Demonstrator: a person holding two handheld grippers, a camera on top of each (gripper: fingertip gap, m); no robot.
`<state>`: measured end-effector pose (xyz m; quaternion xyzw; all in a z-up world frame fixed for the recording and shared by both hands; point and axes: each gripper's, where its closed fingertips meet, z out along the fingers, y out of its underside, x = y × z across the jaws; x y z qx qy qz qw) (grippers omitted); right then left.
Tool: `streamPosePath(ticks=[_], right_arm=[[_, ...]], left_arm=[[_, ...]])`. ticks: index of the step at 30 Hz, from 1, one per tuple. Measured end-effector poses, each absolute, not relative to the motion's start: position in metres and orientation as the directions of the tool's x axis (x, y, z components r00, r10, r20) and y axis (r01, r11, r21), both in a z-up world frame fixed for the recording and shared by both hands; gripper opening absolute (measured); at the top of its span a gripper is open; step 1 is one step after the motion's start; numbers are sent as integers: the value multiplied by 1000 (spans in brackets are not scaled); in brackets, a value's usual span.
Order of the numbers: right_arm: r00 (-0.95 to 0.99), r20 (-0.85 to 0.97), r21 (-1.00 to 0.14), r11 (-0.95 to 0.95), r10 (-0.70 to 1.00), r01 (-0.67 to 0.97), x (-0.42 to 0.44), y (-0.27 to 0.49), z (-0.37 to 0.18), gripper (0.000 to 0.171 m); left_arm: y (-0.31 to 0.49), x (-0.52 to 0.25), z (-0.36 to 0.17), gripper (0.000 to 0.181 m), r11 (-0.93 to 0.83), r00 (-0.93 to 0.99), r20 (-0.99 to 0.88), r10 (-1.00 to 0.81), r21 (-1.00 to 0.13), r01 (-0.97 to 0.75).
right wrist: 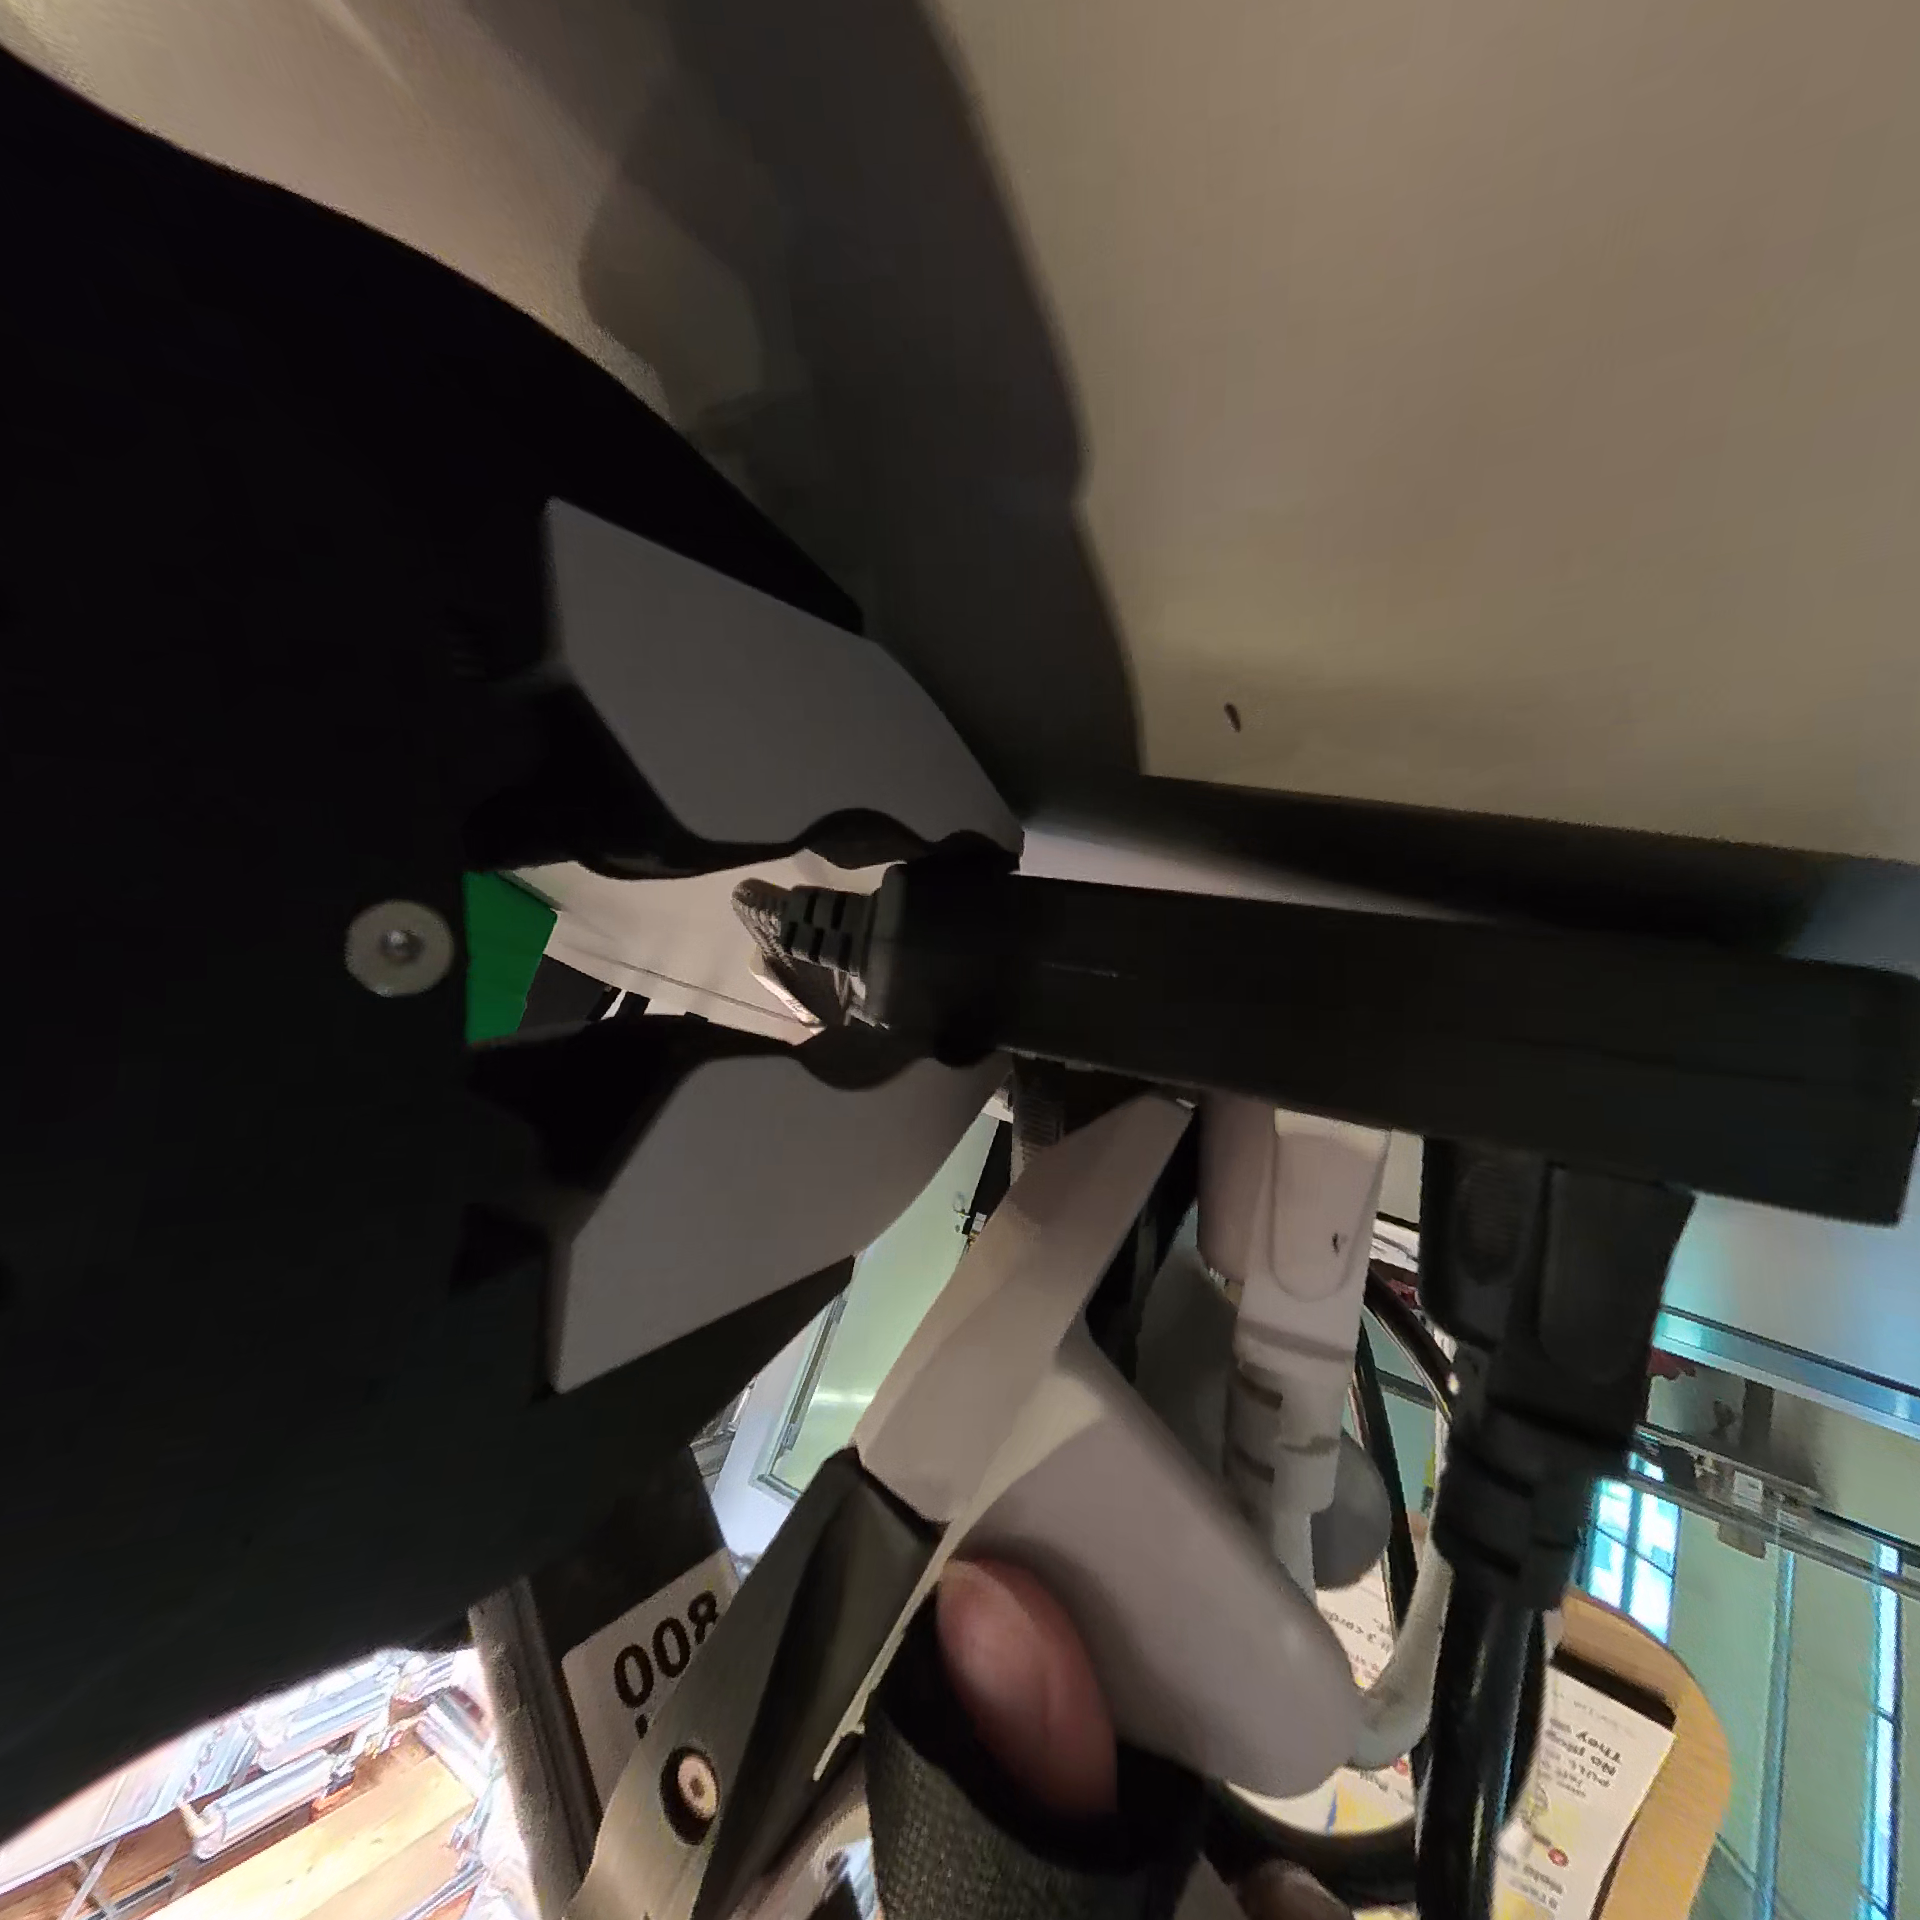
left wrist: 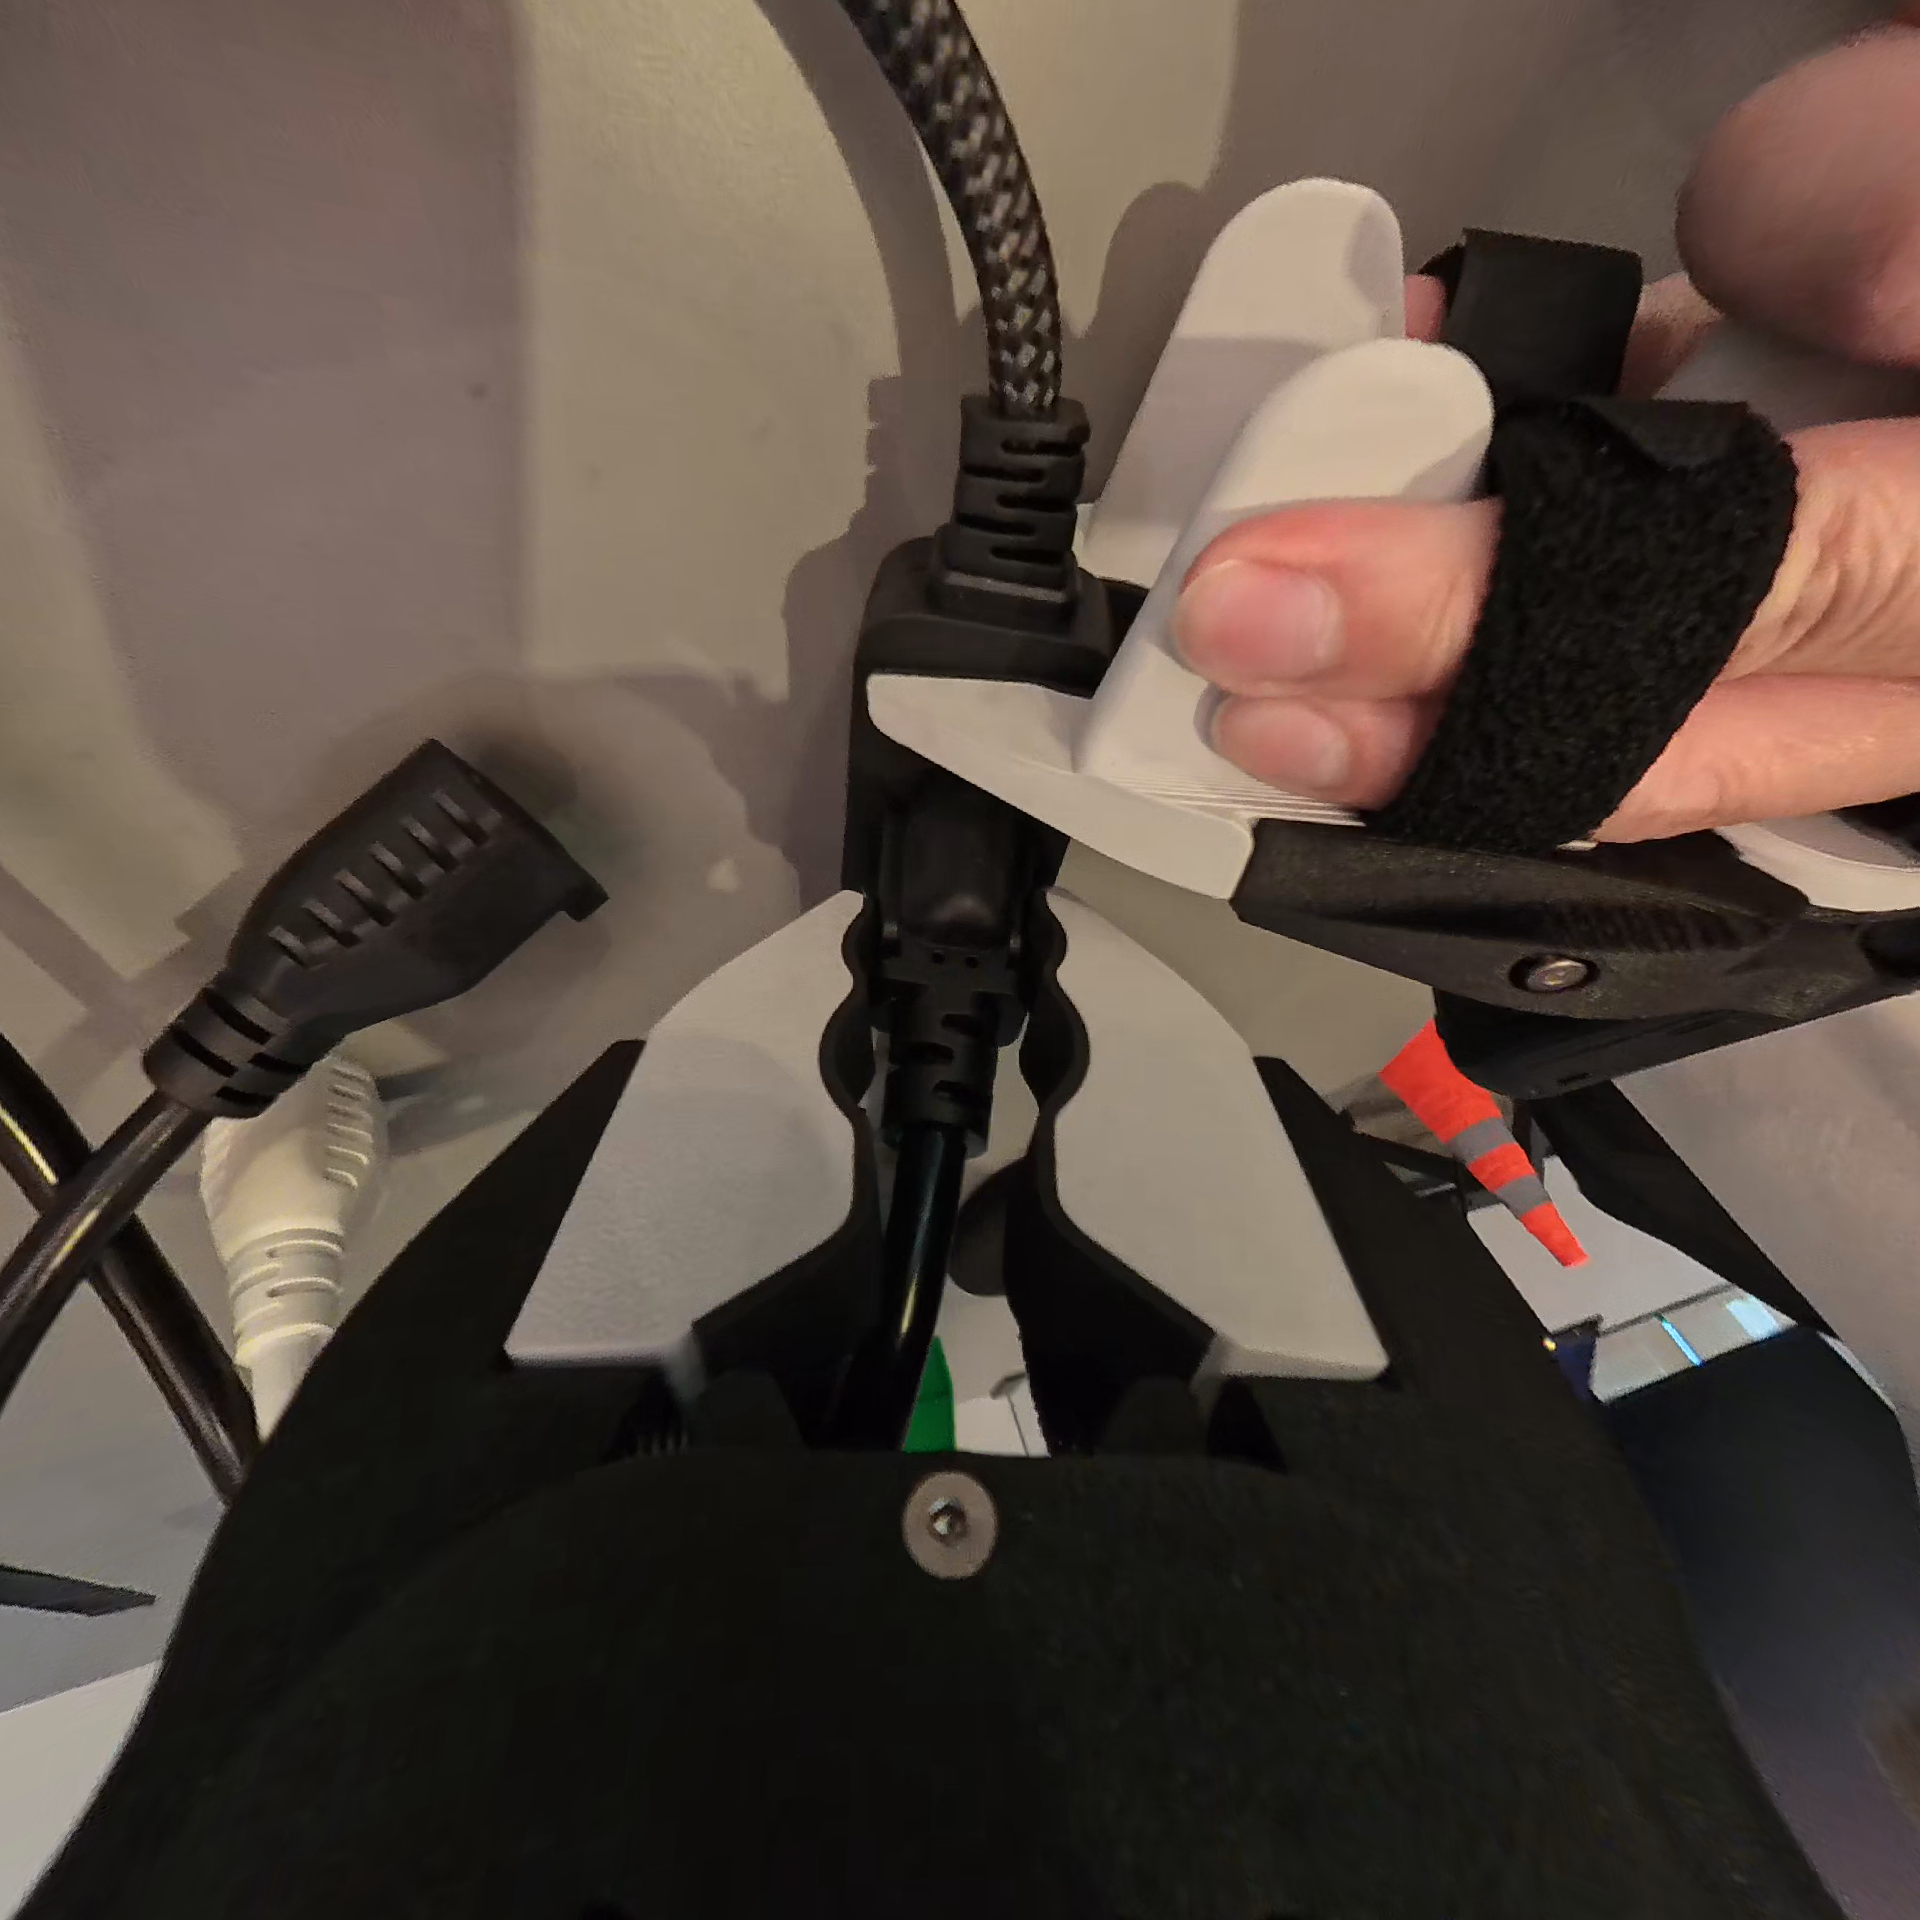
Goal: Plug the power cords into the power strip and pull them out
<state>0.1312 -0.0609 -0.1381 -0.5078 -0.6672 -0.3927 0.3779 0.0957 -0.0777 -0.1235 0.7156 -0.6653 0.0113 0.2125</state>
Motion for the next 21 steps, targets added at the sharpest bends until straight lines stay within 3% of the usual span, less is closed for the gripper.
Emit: streamPosePath(ticks=[13,21], right_arm=[[-193,896,140,158,400,977,131,-61,-139,29],[-153,900,91,167,407,982,129,-61,-140,28]], left_arm=[[-75,93,-118,25,28,102,346,-933,351,-936],[-74,92,-119,24,53,55,337,-940,302,-952]])
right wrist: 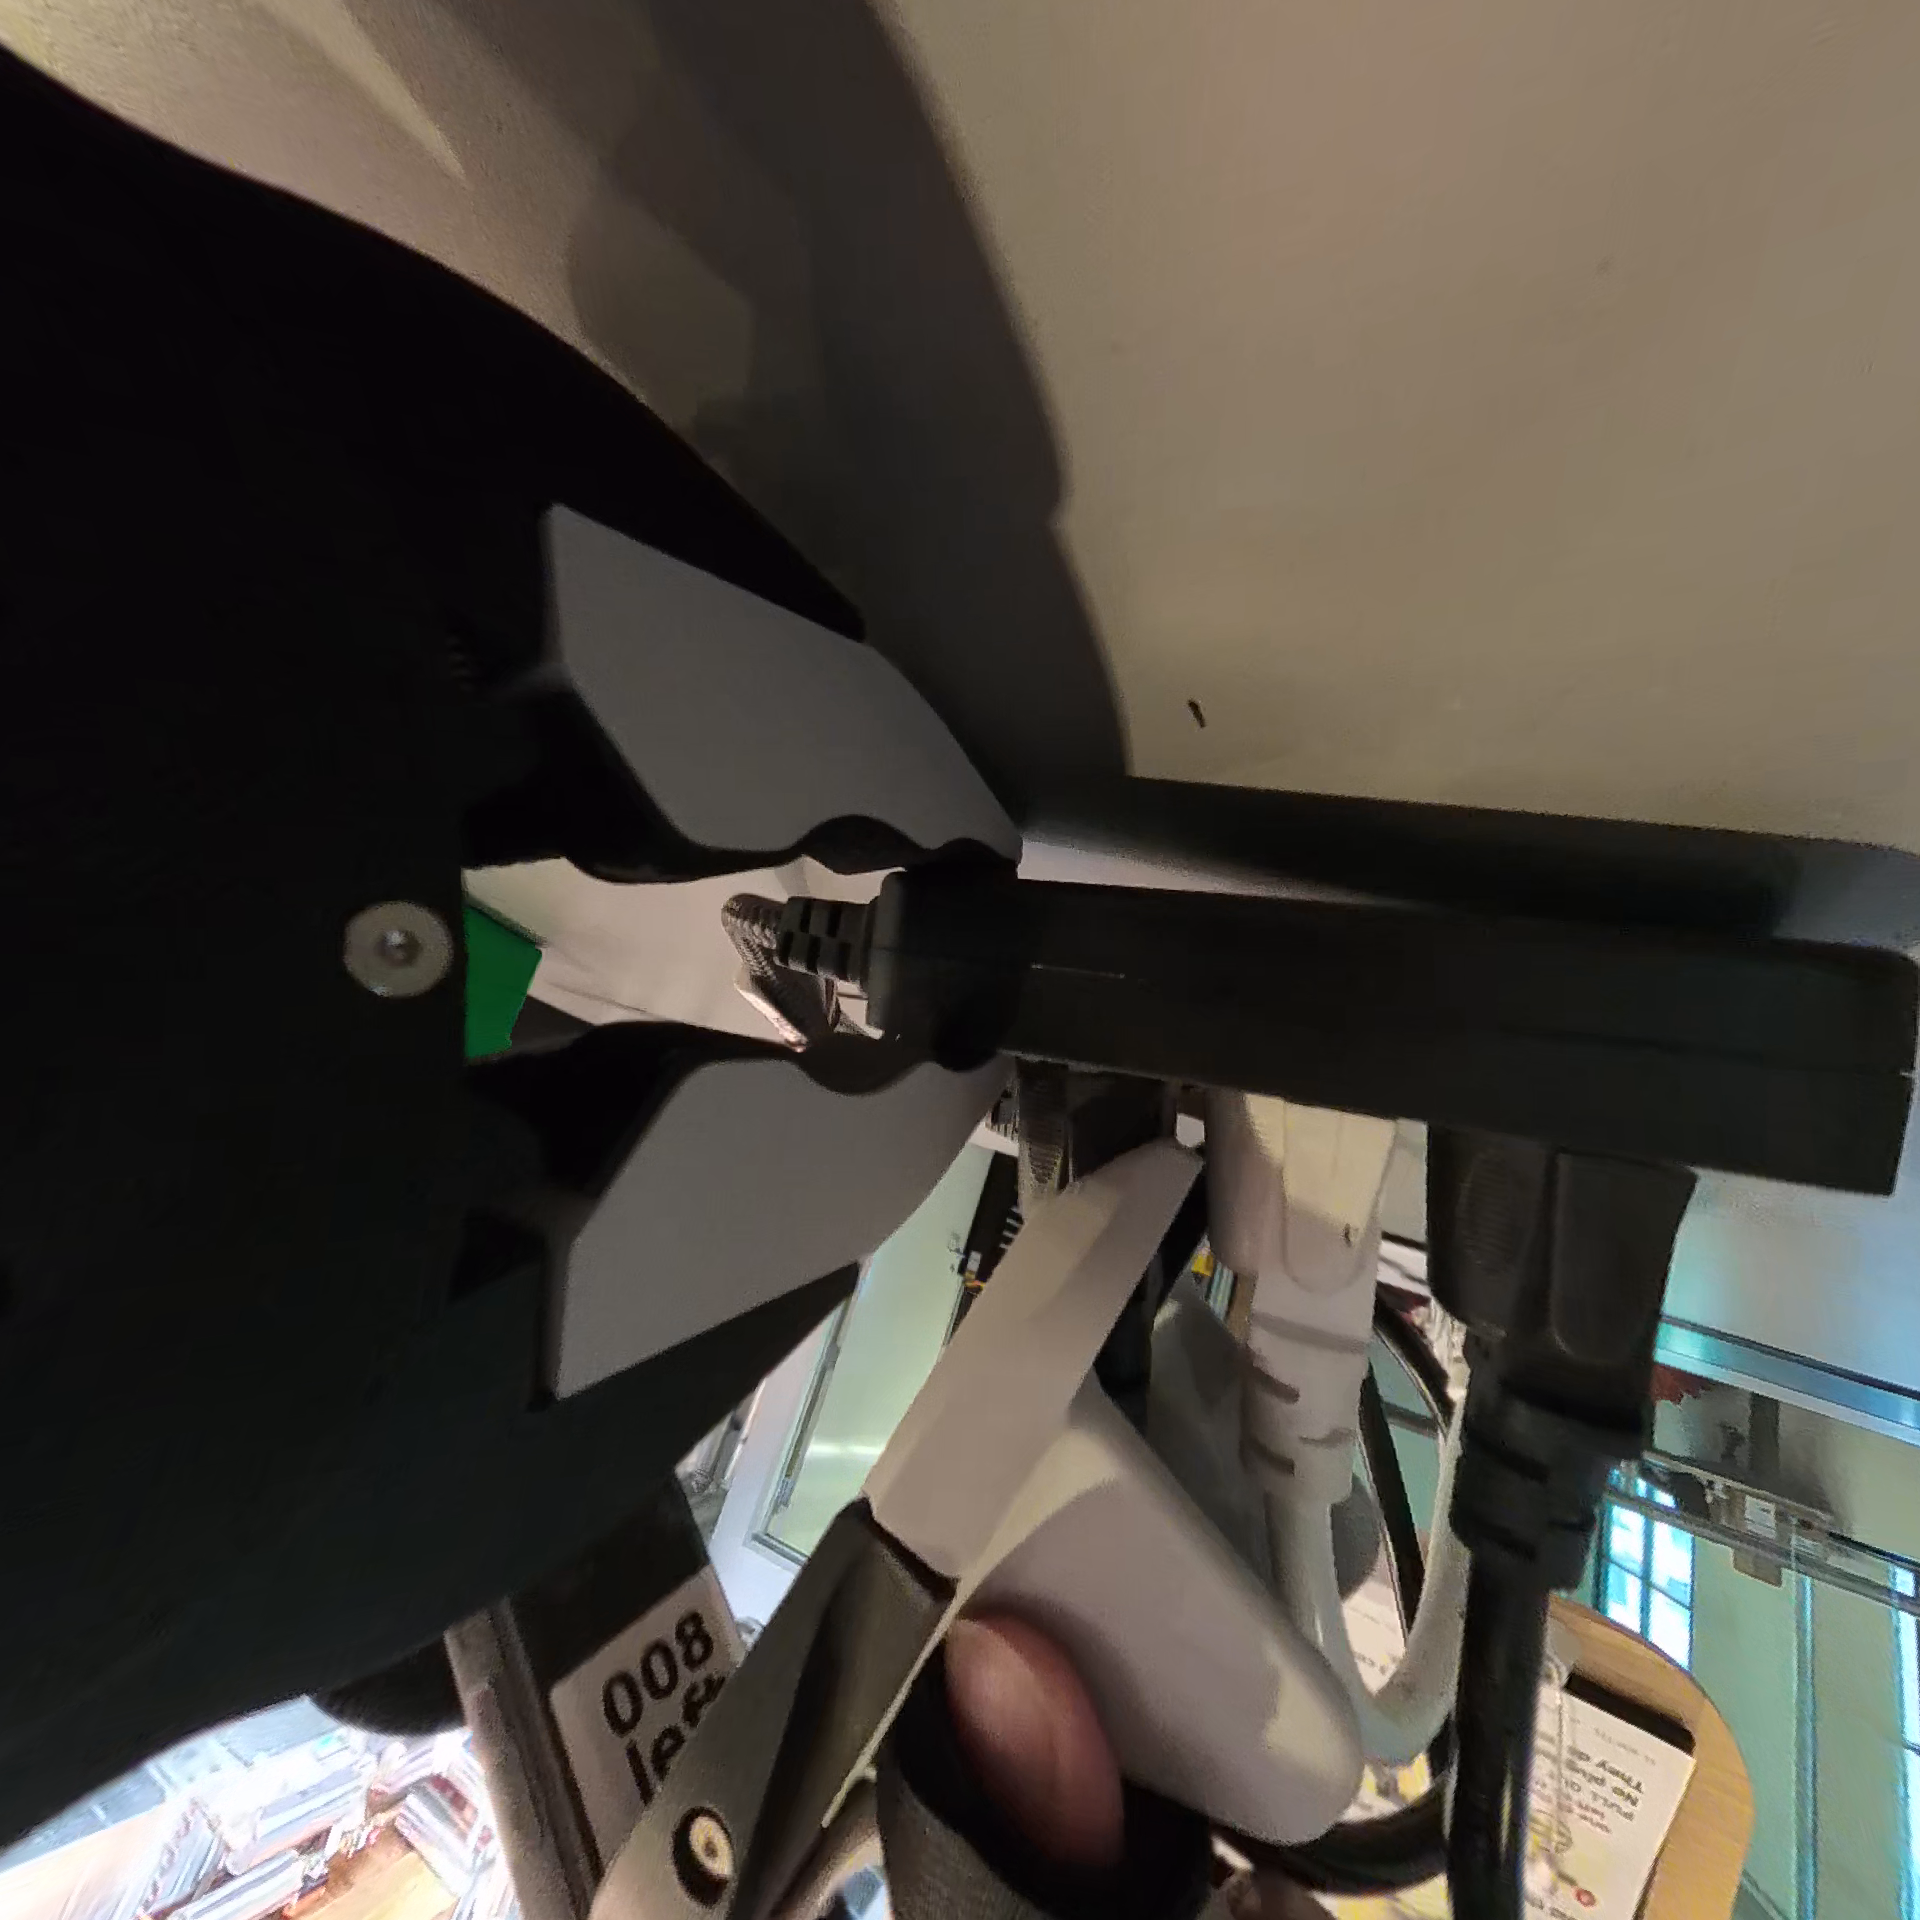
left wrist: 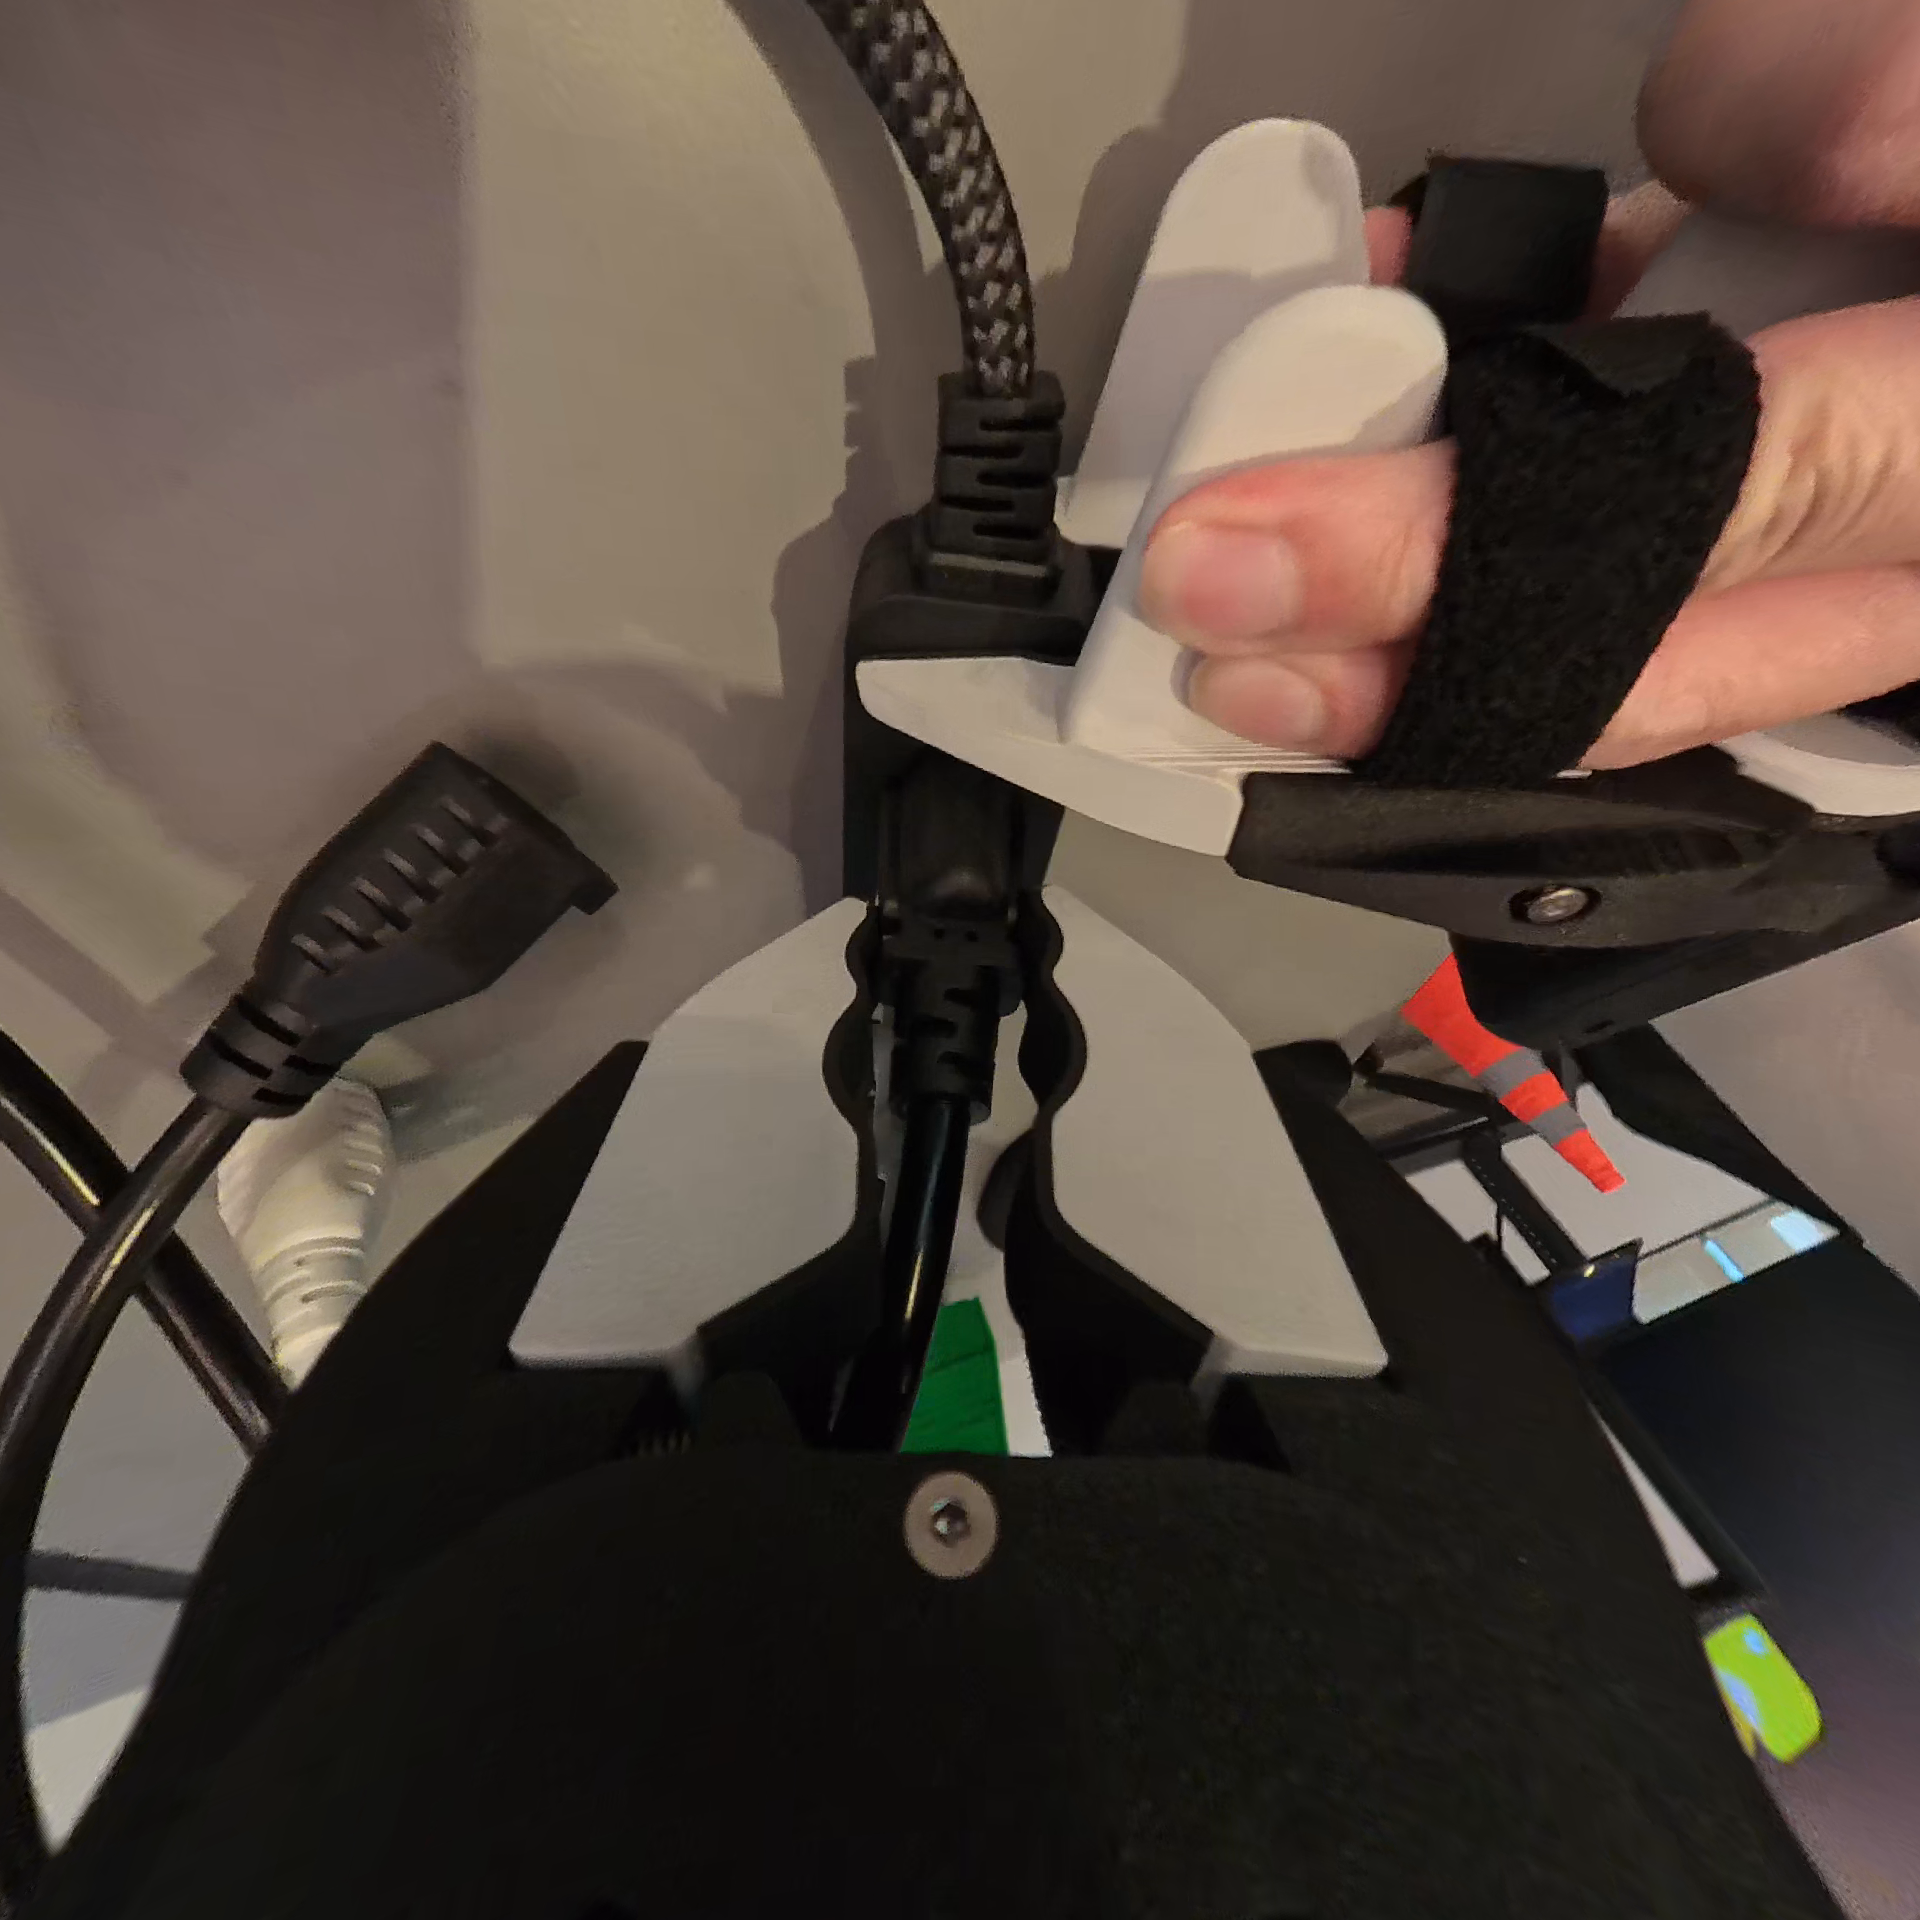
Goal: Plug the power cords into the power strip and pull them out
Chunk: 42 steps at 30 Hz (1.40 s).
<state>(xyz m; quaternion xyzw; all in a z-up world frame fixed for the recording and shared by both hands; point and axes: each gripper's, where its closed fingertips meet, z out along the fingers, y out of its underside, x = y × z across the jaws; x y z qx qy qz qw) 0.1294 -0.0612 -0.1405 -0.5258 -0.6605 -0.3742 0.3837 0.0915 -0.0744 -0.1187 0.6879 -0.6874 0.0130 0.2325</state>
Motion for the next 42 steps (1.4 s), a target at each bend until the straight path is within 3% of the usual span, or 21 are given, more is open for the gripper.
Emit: streamPosePath(ticks=[5,11,16,18,24,27,42], right_arm=[[-117,915,55,168,385,984,130,-62,-140,28],[-98,920,41,156,380,987,130,-62,-140,29],[-45,917,-14,145,396,989,130,-62,-140,29],[-32,914,-30,147,404,989,129,-63,-141,29],[-66,927,-7,193,370,981,123,-56,-139,28],[-78,899,3,174,431,985,123,-54,-140,28],[-109,854,-17,235,509,972,120,-55,-143,28]], left_arm=[[-78,94,-119,25,-38,126,362,-924,240,-970],[-80,92,-118,26,-79,188,398,-898,275,-958],[-88,90,-123,42,-24,149,415,-898,291,-956],[-83,88,-126,33,26,88,362,-928,298,-954],[-74,82,-126,30,34,85,351,-932,319,-947],[-69,82,-125,25,41,93,380,-920,330,-943],[-62,79,-120,25,200,11,452,-892,416,-887]])
